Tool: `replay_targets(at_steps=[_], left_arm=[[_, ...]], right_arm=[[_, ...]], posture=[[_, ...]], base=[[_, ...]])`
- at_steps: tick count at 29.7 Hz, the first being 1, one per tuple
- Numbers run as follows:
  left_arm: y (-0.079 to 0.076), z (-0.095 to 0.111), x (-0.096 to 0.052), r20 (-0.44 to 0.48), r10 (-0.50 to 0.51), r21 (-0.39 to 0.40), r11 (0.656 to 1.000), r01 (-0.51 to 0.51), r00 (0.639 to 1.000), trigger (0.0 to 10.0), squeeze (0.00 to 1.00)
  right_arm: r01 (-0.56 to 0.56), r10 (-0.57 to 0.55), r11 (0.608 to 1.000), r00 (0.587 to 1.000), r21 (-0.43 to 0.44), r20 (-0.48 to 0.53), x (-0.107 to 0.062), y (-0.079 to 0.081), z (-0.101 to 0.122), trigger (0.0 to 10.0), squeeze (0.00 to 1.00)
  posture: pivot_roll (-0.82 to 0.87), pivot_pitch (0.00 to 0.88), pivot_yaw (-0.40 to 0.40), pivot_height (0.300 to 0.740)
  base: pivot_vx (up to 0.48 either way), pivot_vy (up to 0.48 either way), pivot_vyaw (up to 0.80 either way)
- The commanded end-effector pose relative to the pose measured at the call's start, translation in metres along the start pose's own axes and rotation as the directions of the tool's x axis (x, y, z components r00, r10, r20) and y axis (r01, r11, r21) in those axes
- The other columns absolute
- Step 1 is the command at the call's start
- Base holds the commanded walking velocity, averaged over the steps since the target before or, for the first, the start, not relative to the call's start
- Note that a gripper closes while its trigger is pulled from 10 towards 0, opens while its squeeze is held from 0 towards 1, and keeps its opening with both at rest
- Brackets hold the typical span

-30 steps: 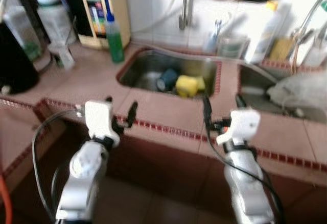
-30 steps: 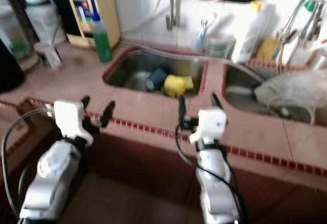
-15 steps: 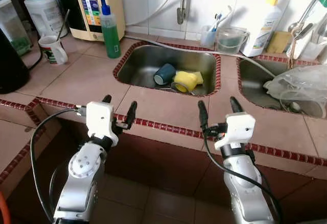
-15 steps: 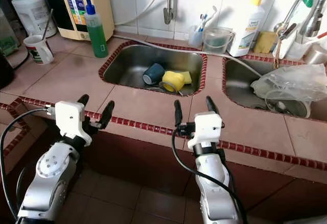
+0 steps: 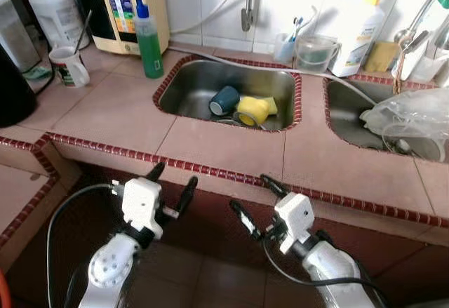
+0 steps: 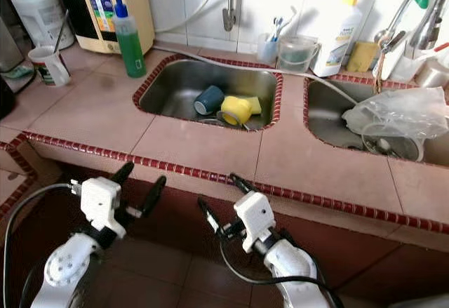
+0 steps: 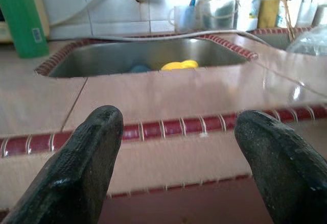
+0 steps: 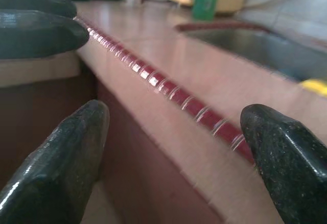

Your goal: Kitchen organization

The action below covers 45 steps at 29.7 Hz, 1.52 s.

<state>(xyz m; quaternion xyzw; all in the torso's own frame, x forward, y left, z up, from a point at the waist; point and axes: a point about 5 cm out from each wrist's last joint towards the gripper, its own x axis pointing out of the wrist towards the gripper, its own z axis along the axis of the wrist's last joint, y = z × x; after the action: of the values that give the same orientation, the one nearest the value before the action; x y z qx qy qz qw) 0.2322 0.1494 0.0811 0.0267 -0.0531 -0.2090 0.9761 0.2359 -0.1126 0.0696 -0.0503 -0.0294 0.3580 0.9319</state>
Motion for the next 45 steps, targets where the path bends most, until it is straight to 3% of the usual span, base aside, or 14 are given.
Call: replay_targets(at_steps=[1,7,8,11,14,21,23,24,26,28,29,31,35,45], left_arm=[[-0.003,-0.015,-0.008,-0.053,-0.018,0.003,1.000,0.018,0.998,10.0,0.00],[-0.008,-0.053,-0.025,-0.189,-0.016,-0.029,1.000,0.011,0.982,10.0,0.00],[-0.013,-0.068,-0.032,-0.258,-0.040,-0.041,0.999,0.030,0.965,10.0,0.00],[-0.017,-0.081,-0.038,-0.317,-0.055,-0.056,0.998,0.040,0.947,10.0,0.00],[-0.022,-0.115,-0.055,-0.484,-0.067,-0.056,0.997,0.045,0.873,10.0,0.00],[-0.022,-0.136,-0.065,-0.620,-0.024,-0.075,0.997,-0.029,0.784,10.0,0.00],[-0.024,-0.146,-0.074,-0.699,0.001,-0.042,0.998,-0.042,0.715,10.0,0.00],[-0.024,-0.146,-0.074,-0.699,0.001,-0.042,0.998,-0.042,0.715,10.0,0.00],[-0.020,-0.156,-0.087,-0.774,0.074,-0.021,0.990,-0.142,0.629,10.0,0.00],[-0.020,-0.157,-0.089,-0.782,0.082,-0.018,0.988,-0.153,0.618,10.0,0.00],[-0.019,-0.161,-0.096,-0.808,0.120,-0.012,0.976,-0.219,0.576,10.0,0.00],[-0.019,-0.162,-0.099,-0.823,0.139,-0.003,0.969,-0.249,0.551,10.0,0.00],[-0.024,-0.165,-0.099,-0.848,0.127,0.024,0.979,-0.202,0.514,10.0,0.00],[-0.031,-0.165,-0.085,-0.857,0.123,0.075,0.991,-0.114,0.500,10.0,0.00]], right_arm=[[-0.005,0.007,0.999,0.999,0.049,-0.050,-0.006,-0.004,-0.013,10.0,0.00],[-0.003,0.019,0.997,0.983,0.083,-0.184,-0.017,-0.009,-0.046,10.0,0.00],[0.001,0.024,0.995,0.970,0.101,-0.242,-0.021,-0.007,-0.059,10.0,0.11],[0.017,0.018,0.992,0.959,0.122,-0.282,-0.024,-0.007,-0.068,10.0,0.14],[0.103,-0.026,0.977,0.925,0.185,-0.380,-0.032,-0.008,-0.091,10.0,0.00],[0.235,-0.090,0.944,0.857,0.230,-0.507,-0.044,-0.009,-0.111,10.0,0.00],[0.295,-0.123,0.934,0.796,0.202,-0.593,-0.055,-0.008,-0.122,10.0,0.00],[0.295,-0.123,0.934,0.796,0.202,-0.593,-0.055,-0.008,-0.122,10.0,0.00],[0.394,-0.175,0.901,0.710,0.179,-0.682,-0.070,-0.007,-0.134,10.0,0.00],[0.391,-0.179,0.907,0.695,0.157,-0.697,-0.072,-0.007,-0.136,10.0,0.00],[0.431,-0.205,0.893,0.645,0.129,-0.736,-0.082,-0.006,-0.141,10.0,0.00],[0.452,-0.218,0.884,0.617,0.114,-0.756,-0.087,-0.005,-0.143,10.0,0.00],[0.487,-0.243,0.871,0.548,0.069,-0.800,-0.099,-0.001,-0.150,10.0,0.00],[0.497,-0.224,0.865,0.501,0.065,-0.836,-0.102,0.022,-0.157,10.0,0.00]], posture=[[-0.04,0.073,-0.021,0.740],[-0.03,0.065,-0.036,0.740],[-0.03,0.063,-0.037,0.740],[-0.02,0.058,-0.043,0.740],[-0.01,0.048,-0.057,0.740],[0.01,0.036,-0.064,0.740],[0.02,0.027,-0.067,0.740],[0.02,0.027,-0.067,0.740],[0.02,0.017,-0.063,0.740],[0.02,0.017,-0.063,0.740],[0.02,0.010,-0.060,0.740],[0.01,0.001,-0.053,0.740],[0.01,0.000,-0.048,0.740],[-0.02,0.000,-0.031,0.740]], base=[[0.000,0.000,0.00],[0.000,0.000,0.00],[0.000,0.000,0.00],[0.000,0.000,0.00],[0.000,0.000,0.00],[0.000,0.000,0.00],[0.000,0.000,0.00],[0.000,0.000,0.00],[0.000,0.000,0.00],[0.000,0.000,0.00],[0.000,0.000,0.00],[0.000,0.000,0.00],[0.000,0.000,0.00],[0.000,0.000,0.00]])
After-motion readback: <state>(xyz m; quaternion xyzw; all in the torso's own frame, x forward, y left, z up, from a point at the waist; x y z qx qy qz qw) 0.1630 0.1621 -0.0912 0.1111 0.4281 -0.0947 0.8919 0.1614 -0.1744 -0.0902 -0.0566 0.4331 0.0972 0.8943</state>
